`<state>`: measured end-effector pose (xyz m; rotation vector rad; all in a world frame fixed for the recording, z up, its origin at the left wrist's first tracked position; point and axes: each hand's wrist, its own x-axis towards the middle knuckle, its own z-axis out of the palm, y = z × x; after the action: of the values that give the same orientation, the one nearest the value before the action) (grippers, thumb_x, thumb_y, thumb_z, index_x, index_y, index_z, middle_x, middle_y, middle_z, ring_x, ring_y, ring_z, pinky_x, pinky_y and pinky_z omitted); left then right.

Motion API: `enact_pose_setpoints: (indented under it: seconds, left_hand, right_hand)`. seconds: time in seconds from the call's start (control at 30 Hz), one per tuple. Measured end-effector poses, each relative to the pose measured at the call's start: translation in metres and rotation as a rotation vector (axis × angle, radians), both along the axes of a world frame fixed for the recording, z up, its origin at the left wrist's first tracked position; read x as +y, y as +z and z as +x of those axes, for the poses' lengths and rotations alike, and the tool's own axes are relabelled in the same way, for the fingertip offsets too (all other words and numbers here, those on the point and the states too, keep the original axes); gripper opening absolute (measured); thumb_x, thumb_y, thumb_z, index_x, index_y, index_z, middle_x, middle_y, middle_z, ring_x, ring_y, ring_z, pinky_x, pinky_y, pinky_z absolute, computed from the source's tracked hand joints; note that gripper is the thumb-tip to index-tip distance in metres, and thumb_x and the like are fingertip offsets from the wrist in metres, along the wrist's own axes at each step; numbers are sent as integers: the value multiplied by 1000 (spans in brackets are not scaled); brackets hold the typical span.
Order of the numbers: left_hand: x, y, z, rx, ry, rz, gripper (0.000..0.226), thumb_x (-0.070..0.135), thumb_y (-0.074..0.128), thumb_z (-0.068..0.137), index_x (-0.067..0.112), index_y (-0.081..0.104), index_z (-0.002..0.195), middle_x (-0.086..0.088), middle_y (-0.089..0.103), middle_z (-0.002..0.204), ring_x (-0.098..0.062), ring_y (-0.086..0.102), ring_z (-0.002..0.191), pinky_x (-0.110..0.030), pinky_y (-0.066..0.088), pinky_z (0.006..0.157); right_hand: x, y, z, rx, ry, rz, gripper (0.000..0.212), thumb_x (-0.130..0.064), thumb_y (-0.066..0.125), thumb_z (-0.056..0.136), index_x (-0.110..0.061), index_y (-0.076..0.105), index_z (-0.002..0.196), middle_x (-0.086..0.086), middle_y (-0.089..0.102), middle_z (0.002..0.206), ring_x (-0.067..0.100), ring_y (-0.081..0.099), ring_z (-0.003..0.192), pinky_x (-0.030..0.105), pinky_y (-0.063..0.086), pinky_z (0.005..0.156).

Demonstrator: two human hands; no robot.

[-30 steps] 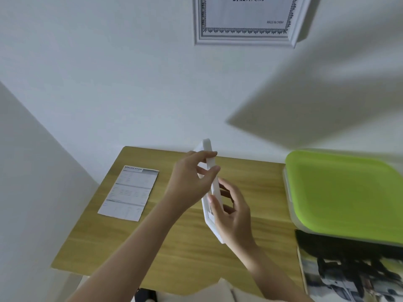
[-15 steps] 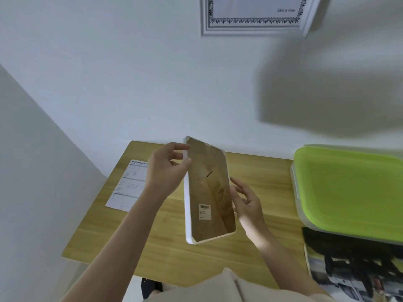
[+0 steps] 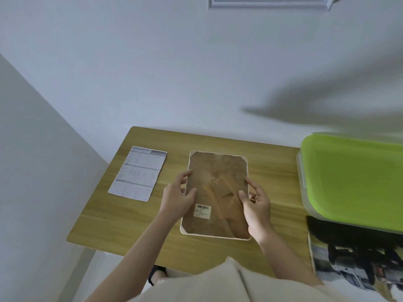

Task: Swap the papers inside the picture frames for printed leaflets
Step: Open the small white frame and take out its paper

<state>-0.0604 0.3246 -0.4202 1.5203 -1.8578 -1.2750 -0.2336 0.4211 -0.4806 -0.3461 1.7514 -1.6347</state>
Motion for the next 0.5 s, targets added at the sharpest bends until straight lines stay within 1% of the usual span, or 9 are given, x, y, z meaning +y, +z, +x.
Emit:
enact_pose_setpoints:
  seconds: [0.07,0.1,0.17,0.2,0.27,0.33,0.4,0.43,0.5]
  left_hand:
    - [10,-17,7,-47,-53,66,60,18,67,78,35,45,132,7,57,117,-13,63,92,-31,53,82]
    - [14,-25,10,-66,-89,111,68,20,71,75,32,42,136,6,55,123,-14,60,103,-32,52,89]
    - [19,-42,18,-101,-176,201,92,28,79,64,28,32,143,6,46,137,-14,50,122,-34,45,101]
    - [20,-50,22,-129,-219,235,104,30,83,59,25,26,145,5,41,141,-14,44,127,-31,41,104]
    - [21,-59,26,-213,-300,249,119,30,88,54,20,17,149,4,35,142,-13,37,130,-24,34,103]
    - [23,-65,29,-271,-353,215,126,34,89,51,20,12,149,4,32,142,-15,31,131,-25,29,105]
    - [24,-69,32,-281,-378,180,129,37,89,50,20,9,150,7,29,142,-15,26,130,-25,24,105]
    - [24,-70,33,-275,-383,175,129,37,89,51,21,8,150,8,28,142,-14,25,130,-24,23,104]
    - [22,-73,35,-262,-397,175,132,36,90,50,22,5,150,9,24,142,-13,24,129,-23,22,105]
  right_hand:
    - [1,-9,2,30,-44,37,44,0,64,84,-37,66,108,5,42,75,20,42,65,32,47,66]
    - [1,-12,2,50,-57,61,42,0,64,84,-31,65,112,1,38,72,16,38,61,26,44,61]
    - [1,-18,5,96,-59,109,40,0,63,85,-27,64,115,-4,34,71,10,33,57,19,39,57]
    - [1,-21,7,111,-49,128,41,-1,63,85,-27,63,116,-6,35,71,10,35,58,19,39,59]
    - [1,-27,12,126,-19,165,40,-2,62,85,-26,62,118,-9,40,76,11,43,70,25,43,71]
    - [1,-33,14,165,27,217,40,-5,62,86,-25,61,121,-11,50,87,15,50,88,29,43,82]
    - [1,-39,13,234,85,273,40,-10,62,86,-28,59,122,-5,58,105,17,54,98,27,44,85]
    - [1,-41,11,271,111,308,40,-12,63,86,-30,57,122,-2,58,111,16,54,97,27,44,85]
    - [2,-42,8,330,160,378,41,-17,64,85,-31,56,123,3,49,113,13,53,89,28,45,84]
